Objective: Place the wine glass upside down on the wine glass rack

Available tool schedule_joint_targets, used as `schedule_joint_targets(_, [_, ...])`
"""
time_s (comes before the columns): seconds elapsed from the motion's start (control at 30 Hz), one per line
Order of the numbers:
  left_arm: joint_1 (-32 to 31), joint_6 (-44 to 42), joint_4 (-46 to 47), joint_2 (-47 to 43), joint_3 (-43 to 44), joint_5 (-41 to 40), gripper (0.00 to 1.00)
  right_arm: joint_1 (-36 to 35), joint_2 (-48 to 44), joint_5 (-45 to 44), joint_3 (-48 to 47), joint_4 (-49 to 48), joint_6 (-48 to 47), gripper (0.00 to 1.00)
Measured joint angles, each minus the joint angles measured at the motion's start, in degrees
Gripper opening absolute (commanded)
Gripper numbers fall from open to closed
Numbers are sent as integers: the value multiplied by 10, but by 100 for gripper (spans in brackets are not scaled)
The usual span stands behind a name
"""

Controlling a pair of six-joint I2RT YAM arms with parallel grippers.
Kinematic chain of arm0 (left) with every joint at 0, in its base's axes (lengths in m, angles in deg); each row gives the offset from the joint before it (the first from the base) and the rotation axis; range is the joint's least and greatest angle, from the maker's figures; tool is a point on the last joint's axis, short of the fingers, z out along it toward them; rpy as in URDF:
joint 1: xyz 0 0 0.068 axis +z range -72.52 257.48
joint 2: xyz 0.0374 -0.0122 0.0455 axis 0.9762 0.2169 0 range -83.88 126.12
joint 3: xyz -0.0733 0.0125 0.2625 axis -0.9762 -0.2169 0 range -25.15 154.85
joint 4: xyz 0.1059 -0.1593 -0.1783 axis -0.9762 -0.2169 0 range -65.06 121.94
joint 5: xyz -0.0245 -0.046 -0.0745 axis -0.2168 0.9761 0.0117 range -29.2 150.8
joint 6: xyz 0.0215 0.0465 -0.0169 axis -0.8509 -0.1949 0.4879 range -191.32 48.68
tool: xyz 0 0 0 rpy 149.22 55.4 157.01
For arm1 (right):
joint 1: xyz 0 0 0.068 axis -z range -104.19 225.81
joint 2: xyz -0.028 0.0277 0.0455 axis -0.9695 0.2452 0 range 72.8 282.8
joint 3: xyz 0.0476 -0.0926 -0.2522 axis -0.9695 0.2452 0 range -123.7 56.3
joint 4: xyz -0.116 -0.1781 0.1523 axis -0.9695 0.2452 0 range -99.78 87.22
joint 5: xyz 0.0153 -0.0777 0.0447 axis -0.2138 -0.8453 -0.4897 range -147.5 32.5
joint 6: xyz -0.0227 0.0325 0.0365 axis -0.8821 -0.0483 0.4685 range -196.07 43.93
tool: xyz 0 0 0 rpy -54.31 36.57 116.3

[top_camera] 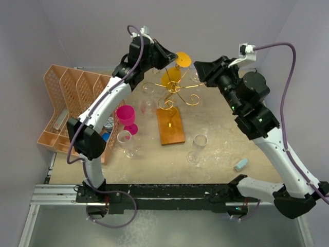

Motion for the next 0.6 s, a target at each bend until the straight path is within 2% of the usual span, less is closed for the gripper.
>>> schedule_joint_targets(0.13, [7, -9, -15, -8, -14, -9, 0, 0, -46, -3, 37, 10, 8, 40])
schedule_joint_targets(0.27, [9, -16, -24, -17, -24, -14, 10, 0, -80, -12, 62, 19, 22, 42])
schedule_joint_targets(0.43, [9, -35, -45, -37, -33, -21, 25, 0, -109, -11, 84, 47, 38, 49])
schedule_joint_targets(0.6, [10, -65, -67, -54, -33, -31, 28, 0, -127, 6, 116, 104, 56, 52])
